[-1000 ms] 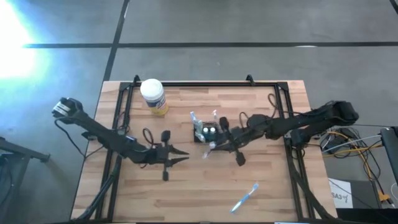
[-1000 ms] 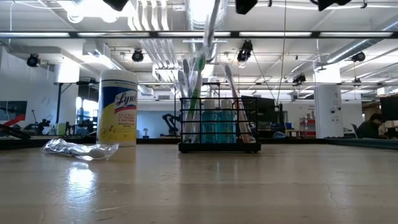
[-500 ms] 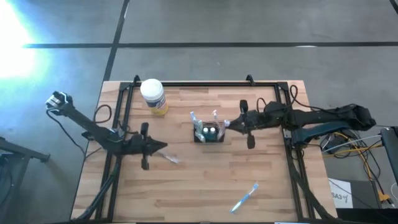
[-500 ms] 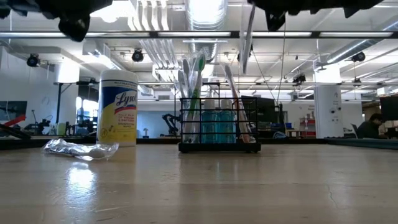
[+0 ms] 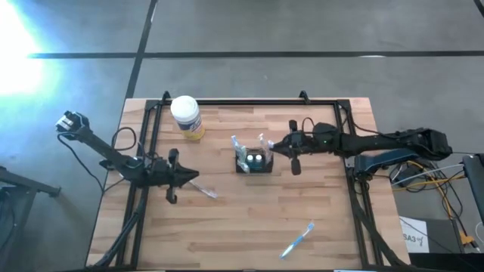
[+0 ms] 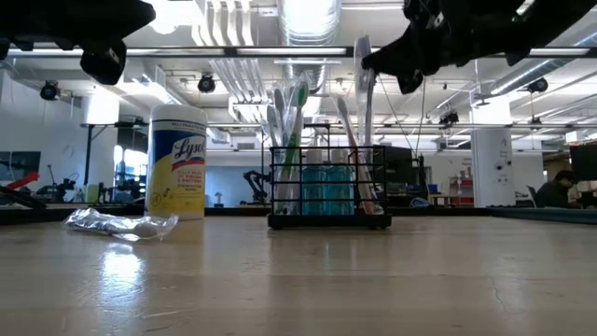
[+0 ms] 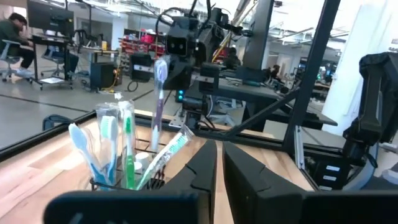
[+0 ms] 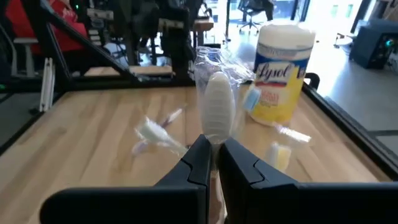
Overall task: Pick & Place toothbrushing station
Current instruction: Put the right violet toothbrush into the black mesh organizer
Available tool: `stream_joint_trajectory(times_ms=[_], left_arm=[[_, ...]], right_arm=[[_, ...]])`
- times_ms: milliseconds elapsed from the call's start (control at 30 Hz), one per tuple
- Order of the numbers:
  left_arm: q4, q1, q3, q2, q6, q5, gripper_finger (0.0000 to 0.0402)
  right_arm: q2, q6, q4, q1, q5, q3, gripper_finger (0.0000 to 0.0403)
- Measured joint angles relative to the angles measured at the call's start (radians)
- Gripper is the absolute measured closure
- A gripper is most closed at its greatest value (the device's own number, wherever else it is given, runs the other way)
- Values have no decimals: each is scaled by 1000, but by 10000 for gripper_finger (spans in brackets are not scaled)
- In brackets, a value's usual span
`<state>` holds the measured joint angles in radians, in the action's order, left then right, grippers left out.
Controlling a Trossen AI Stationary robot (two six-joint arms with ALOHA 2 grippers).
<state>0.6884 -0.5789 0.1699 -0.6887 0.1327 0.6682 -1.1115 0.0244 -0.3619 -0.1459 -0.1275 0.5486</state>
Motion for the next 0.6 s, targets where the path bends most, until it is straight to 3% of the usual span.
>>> stream_joint_trajectory(times_ms=[233, 600], left_arm=[[-1, 0, 0, -3, 20, 0, 370], [-1, 0, 1, -42, 61, 1, 378]], right_arm=[[-45, 5, -92, 1, 75, -77, 390], [-103, -1, -176, 2, 101, -135, 388]])
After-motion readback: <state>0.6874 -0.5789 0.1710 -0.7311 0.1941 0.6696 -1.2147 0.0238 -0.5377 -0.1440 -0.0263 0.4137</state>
